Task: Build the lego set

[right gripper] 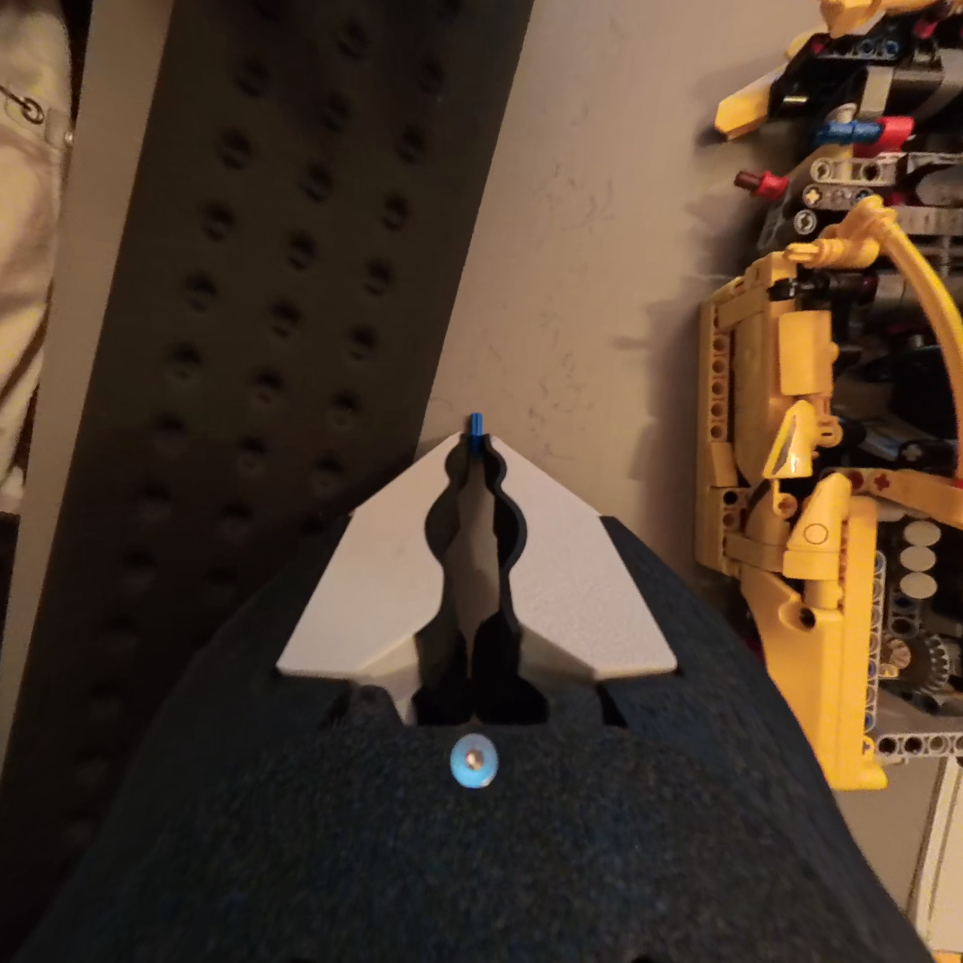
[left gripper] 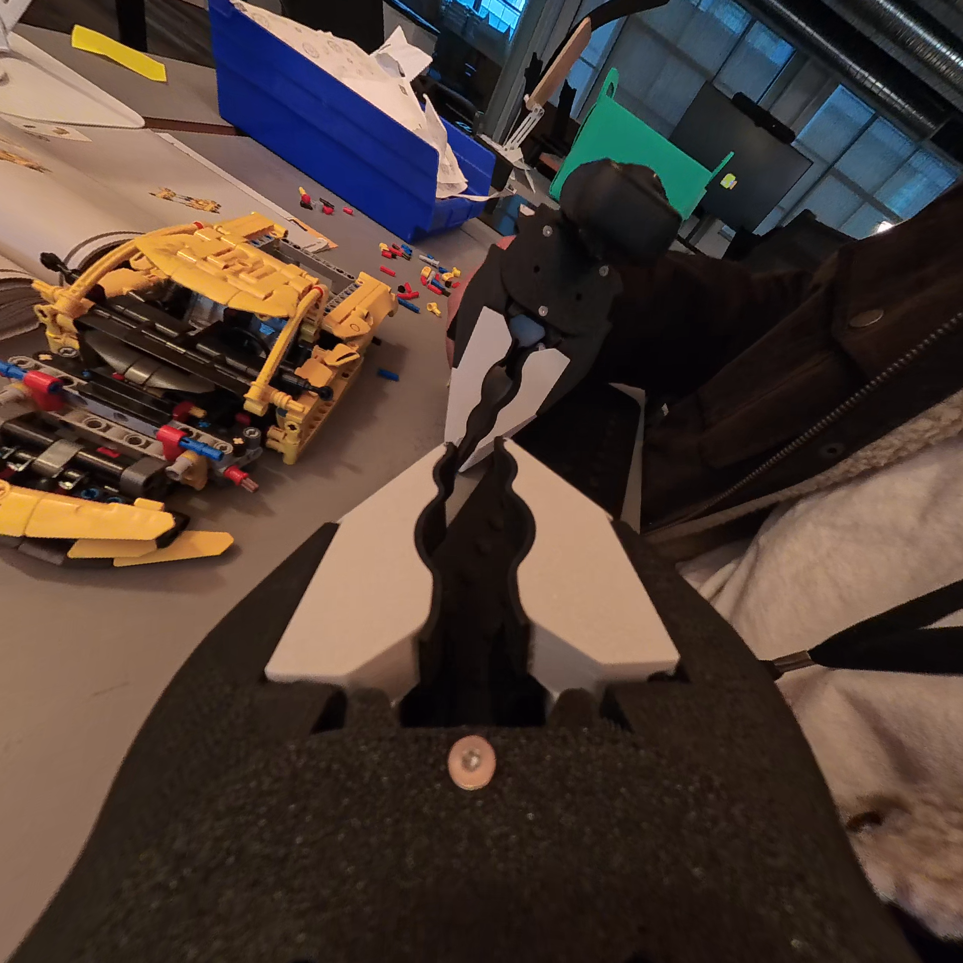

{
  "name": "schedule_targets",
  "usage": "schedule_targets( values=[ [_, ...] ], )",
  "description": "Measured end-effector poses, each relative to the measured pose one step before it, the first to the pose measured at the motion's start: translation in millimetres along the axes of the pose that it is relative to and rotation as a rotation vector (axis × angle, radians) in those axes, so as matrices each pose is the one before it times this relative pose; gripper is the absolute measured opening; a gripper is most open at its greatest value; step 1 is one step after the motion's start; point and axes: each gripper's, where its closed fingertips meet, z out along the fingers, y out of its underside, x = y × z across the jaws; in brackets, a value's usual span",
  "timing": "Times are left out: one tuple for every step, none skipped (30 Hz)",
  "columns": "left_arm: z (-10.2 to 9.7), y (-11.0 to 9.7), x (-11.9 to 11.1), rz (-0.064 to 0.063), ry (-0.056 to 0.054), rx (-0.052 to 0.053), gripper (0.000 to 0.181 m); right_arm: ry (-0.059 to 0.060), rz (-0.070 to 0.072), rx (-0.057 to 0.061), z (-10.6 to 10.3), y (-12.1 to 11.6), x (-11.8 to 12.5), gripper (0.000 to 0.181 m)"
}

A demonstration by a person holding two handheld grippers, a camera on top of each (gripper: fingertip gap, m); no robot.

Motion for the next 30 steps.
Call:
schedule_targets(
  values=[
    [0.27, 0.21, -1.86, 0.0007, -0.0140, -0.0017, 0.014, 0.0140, 0.0241, -0.0022, 0.08, -0.41, 4.29, 0.004],
    [0.18, -0.10, -1.98, 0.0066, -0.0172, -0.0007, 0.015, 0.0200, 0.0470, 0.0127, -1.26, -2.39, 6.23, 0.004],
    [0.10, 0.00, -1.32, 0.0207, -0.0188, -0.0006, 0.017, -0.0093, 0.0734, 0.0570, -3.61, -9.69, 3.03, 0.004],
    [0.37, 0.13, -0.21, 0.0291, -0.0153, -0.0029, 0.017, -0.0369, 0.0957, 0.0961, -5.13, -16.71, -0.64, 0.004],
    [0.58, -0.21, 0.03, 0.0245, -0.0113, -0.0011, 0.017, -0.0431, 0.1025, 0.1172, -4.94, -21.01, -2.91, 0.003],
    [0.36, -2.48, -1.37, 0.0099, -0.0142, 0.0146, 0.016, -0.0376, 0.0843, 0.1248, -3.40, -21.76, -4.70, 0.003],
    [-0.71, -4.77, -1.77, -0.0102, -0.0076, 0.0342, 0.012, -0.0356, 0.0578, 0.1132, -1.45, -18.96, -6.47, 0.003],
    [-2.06, -6.79, -0.35, -0.0252, 0.0109, 0.0505, 0.001, -0.0216, 0.0372, 0.0855, 0.76, -13.97, -5.18, 0.003],
    [-2.37, -7.51, 0.29, -0.0321, 0.0200, 0.0588, 0.000, -0.0145, 0.0212, 0.0567, 2.45, -8.82, -4.64, 0.003],
    [-1.77, -5.45, 0.18, -0.0330, 0.0195, 0.0450, 0.000, -0.0037, 0.0104, 0.0497, 2.78, -7.04, -3.17, 0.003],
    [-0.94, -2.57, 1.68, -0.0254, 0.0267, 0.0236, 0.000, 0.0048, 0.0043, 0.0384, 3.17, -4.86, -1.64, 0.003],
    [-0.03, -0.07, 1.54, -0.0119, 0.0197, 0.0031, 0.000, 0.0035, 0.0037, 0.0227, 3.59, -2.62, -1.33, 0.003],
    [-0.24, -0.86, -0.68, -0.0028, -0.0012, 0.0042, 0.000, 0.0051, 0.0058, 0.0261, 3.04, -2.95, -0.73, 0.003],
    [-1.57, -2.89, -1.10, 0.0033, -0.0058, 0.0180, 0.000, 0.0038, 0.0061, 0.0228, 2.03, -2.31, 0.35, 0.004],
    [-1.09, -1.58, -0.10, -0.0021, 0.0018, 0.0116, 0.000, -0.0062, 0.0102, 0.0173, 1.09, -1.95, -0.23, 0.004],
    [-0.83, -0.74, 0.10, -0.0056, 0.0051, 0.0068, 0.000, -0.0098, 0.0104, 0.0072, 1.02, -0.55, -0.80, 0.003],
    [-0.41, -0.17, 0.04, -0.0051, 0.0036, 0.0027, 0.000, -0.0045, 0.0059, 0.0011, 1.29, 0.34, -0.31, 0.003],
    [-0.09, -0.15, 0.55, -0.0008, 0.0048, 0.0012, 0.000, -0.0031, 0.0017, 0.0005, 1.08, 0.45, -0.45, 0.003],
    [0.36, 0.23, 0.96, 0.0014, 0.0065, -0.0017, 0.000, -0.0063, 0.0009, -0.0016, 1.40, 0.90, -0.88, 0.004],
    [1.15, 1.28, 0.95, 0.0011, 0.0052, -0.0074, 0.000, -0.0099, 0.0013, -0.0119, 2.18, 2.32, -1.38, 0.002],
    [1.31, 1.65, -0.91, 0.0005, -0.0078, -0.0096, 0.000, -0.0069, 0.0006, -0.0133, 2.44, 2.50, -1.25, 0.000],
    [0.20, 0.30, -1.44, -0.0007, -0.0088, -0.0031, 0.000, -0.0053, -0.0019, 0.0091, 1.72, -0.29, -0.94, 0.000],
    [-0.54, -0.74, -0.12, -0.0064, 0.0032, 0.0043, 0.000, -0.0140, 0.0109, 0.0087, 1.25, -0.61, -1.60, 0.000],
    [-0.98, -1.02, 0.45, -0.0101, 0.0102, 0.0075, 0.000, -0.0159, 0.0179, 0.0096, 0.69, -1.10, -0.90, 0.000],
    [-1.31, -1.36, 0.25, -0.0134, 0.0107, 0.0091, 0.000, -0.0090, 0.0140, 0.0144, -0.30, -1.81, 0.19, 0.000],
    [-1.51, -1.60, 0.16, -0.0139, 0.0110, 0.0096, 0.000, -0.0075, 0.0053, 0.0207, -1.09, -2.71, 0.11, 0.000],
    [-2.16, -2.87, -0.43, -0.0129, 0.0078, 0.0173, 0.000, -0.0074, 0.0018, 0.0120, -1.16, -1.83, -0.26, 0.000],
    [-3.11, -3.69, -1.76, -0.0112, 0.0004, 0.0176, 0.000, -0.0018, 0.0003, 0.0011, -0.92, -0.51, 0.13, 0.000],
    [-4.00, -4.49, -3.09, -0.0073, -0.0072, 0.0183, 0.000, 0.0033, -0.0051, 0.0007, -0.88, -0.20, 0.23, 0.000],
    [-4.39, -3.89, -4.52, 0.0008, -0.0158, 0.0107, 0.000, 0.0092, -0.0069, -0.0057, -0.88, 0.84, 0.83, 0.000]
  ],
)
